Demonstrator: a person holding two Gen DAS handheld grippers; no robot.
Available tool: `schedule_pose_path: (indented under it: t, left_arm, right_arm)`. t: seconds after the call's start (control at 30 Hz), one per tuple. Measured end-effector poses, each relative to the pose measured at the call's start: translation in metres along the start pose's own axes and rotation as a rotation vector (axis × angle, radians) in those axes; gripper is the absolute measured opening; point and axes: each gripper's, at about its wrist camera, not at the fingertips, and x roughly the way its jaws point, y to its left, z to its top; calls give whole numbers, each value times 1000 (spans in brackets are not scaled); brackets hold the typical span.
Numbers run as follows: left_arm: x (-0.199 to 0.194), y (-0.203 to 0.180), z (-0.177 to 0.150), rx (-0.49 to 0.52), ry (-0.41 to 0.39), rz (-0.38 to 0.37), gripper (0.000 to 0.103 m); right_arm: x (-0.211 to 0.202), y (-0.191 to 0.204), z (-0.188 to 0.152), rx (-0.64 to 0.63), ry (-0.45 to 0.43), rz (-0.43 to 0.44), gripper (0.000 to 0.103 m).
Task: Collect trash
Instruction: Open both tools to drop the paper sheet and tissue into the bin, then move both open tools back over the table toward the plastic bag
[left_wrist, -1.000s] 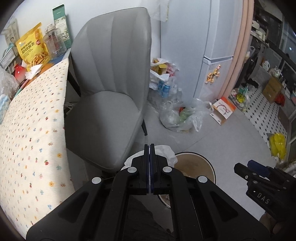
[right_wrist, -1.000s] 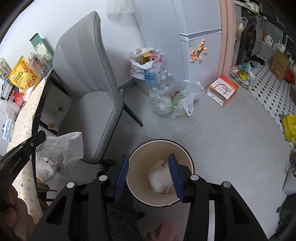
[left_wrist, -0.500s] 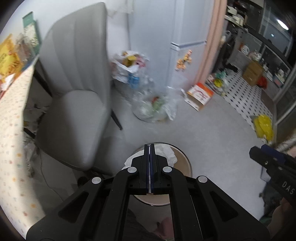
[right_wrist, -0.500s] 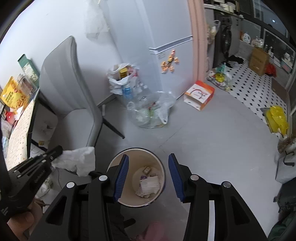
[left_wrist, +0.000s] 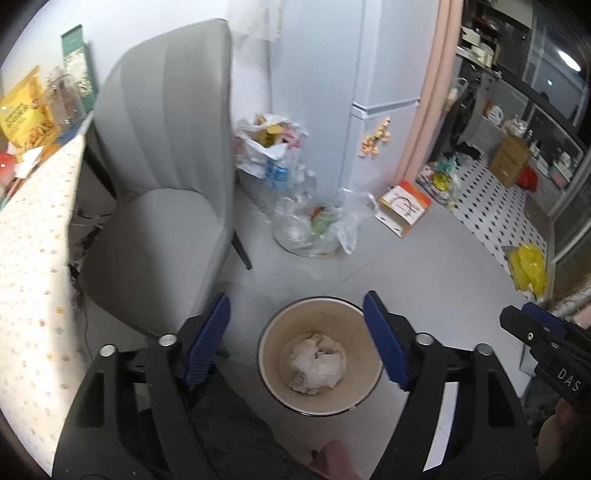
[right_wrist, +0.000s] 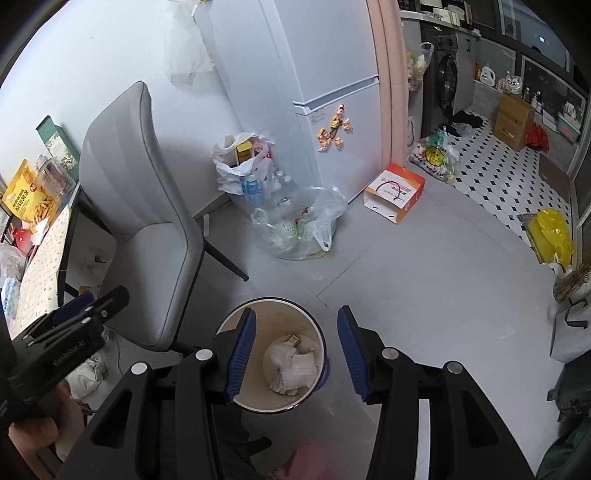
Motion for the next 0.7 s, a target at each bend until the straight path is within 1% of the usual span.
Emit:
schedule_pose_path:
  t: [0.03,0.1,0.17,0.2,0.27,0.47,0.53,0.6,0.7]
  left_arm:
    - [-6,5,1,-4,-13,12,81]
    - [-15,16,2,-12,-34,34,87]
    - [-26,26,3,-25,-53,54,91]
    - [-30,31,3,-31,-61,62,92]
    - [-40,42,2,-48,-75,77,93]
    - [-65,78,-6,-97,-110,114,94]
    - [-76,93,-10,-122,-124,125,94]
    - [-88,109,-15,-149,-142,142,95]
    - [-102,131,-24,-182,-159,169,95]
  right_arm:
    - [-2,4,0,-7,-3,6,49]
    - [-5,12,1,-18,-8,15,55]
    - [-8,23,1,-33,-17,25,60]
    - [-10,31,1,-44,-21,33,61]
    - [-14,46,1,-69,-27,50,62]
    - [-30,86,0,-127,-54,75,75]
    - [-35,99,-2,-145,-59,83,77]
    - [-40,113,-6,-165,-67,87,83]
    - [-46,137,-10,-192,-75,103,87]
